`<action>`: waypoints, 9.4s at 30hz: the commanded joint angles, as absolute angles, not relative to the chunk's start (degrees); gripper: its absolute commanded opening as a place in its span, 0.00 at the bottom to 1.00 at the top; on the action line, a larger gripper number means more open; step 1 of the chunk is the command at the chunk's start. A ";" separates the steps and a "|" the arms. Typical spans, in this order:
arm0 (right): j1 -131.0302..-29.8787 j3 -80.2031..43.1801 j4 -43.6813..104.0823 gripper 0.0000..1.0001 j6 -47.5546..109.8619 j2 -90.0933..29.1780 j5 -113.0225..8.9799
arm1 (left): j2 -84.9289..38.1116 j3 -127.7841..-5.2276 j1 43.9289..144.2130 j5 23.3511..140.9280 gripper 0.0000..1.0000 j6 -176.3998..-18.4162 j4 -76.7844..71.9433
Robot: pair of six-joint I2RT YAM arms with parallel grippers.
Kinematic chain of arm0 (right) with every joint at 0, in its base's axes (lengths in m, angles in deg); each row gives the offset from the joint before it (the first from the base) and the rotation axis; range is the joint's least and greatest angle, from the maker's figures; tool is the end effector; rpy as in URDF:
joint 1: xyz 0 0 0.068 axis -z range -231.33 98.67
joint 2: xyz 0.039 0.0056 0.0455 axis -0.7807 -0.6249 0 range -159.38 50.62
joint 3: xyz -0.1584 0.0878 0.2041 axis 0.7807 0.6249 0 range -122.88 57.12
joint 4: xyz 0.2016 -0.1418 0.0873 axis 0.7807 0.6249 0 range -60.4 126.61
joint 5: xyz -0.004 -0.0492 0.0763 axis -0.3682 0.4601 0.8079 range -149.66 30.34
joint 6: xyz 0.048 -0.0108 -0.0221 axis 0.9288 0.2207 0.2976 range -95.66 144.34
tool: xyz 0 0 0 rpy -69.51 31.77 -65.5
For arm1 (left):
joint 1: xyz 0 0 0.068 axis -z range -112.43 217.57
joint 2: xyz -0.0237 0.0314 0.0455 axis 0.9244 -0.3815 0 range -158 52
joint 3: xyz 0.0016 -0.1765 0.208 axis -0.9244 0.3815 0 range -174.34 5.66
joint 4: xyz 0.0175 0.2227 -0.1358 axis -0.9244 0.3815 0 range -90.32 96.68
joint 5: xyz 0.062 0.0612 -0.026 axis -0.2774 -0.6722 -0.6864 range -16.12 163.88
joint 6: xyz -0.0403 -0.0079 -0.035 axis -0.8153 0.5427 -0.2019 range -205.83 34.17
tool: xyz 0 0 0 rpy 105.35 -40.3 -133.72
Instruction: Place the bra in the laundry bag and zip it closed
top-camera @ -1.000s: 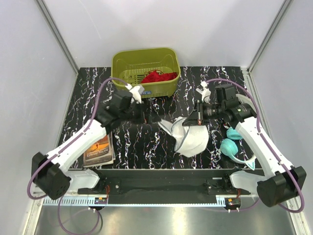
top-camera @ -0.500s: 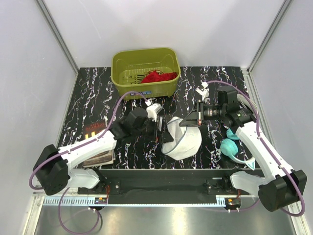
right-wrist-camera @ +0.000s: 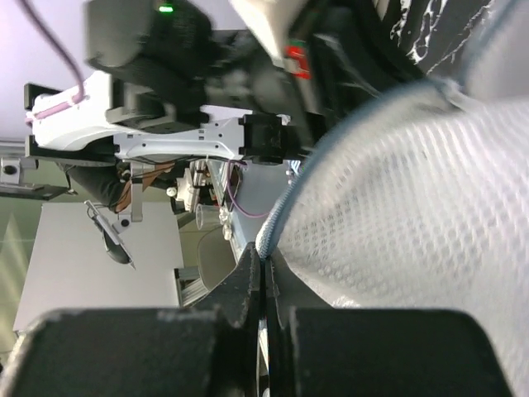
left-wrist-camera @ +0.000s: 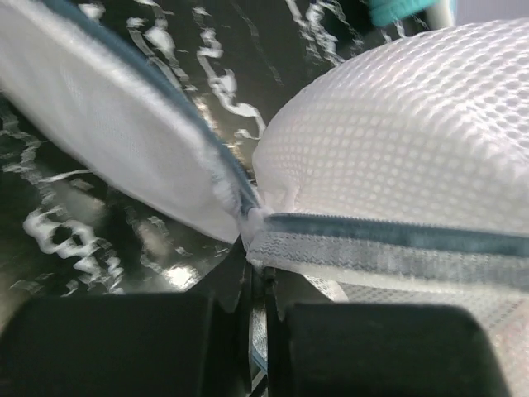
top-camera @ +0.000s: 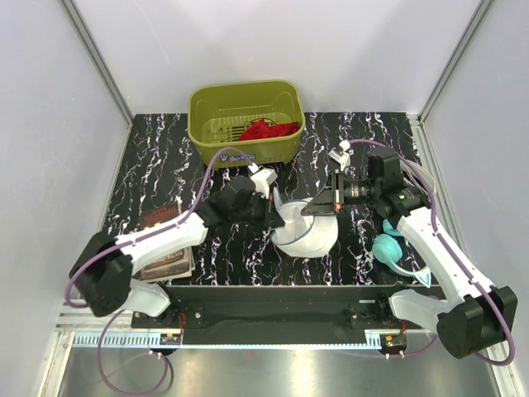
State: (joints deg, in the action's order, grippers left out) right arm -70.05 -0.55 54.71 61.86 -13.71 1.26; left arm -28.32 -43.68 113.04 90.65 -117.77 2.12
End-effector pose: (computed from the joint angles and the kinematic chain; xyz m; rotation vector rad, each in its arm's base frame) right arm 0.2112 0.1045 0.3345 -0.3438 2.2362 1.6797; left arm 0.2077 -0.2259 0.2395 0.4577 2.2910 -1.0519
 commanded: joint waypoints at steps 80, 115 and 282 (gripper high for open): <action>-71.72 -92.44 89.38 0.88 42.71 -78.91 -53.60 | -44.78 -66.16 77.15 59.73 0.00 -97.17 -24.39; -78.66 -94.66 58.52 0.21 28.20 -101.43 -39.35 | -37.47 -53.57 79.96 61.58 0.00 -99.10 -34.25; -54.76 0.33 83.76 0.74 52.20 -21.79 -52.29 | -48.73 -61.04 127.78 124.32 0.00 -91.19 0.12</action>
State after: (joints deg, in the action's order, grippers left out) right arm -55.01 -1.73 89.09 55.47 -18.89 -49.18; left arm -49.10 -59.98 130.16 119.88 -90.32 3.78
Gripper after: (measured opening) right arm 0.774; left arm 0.042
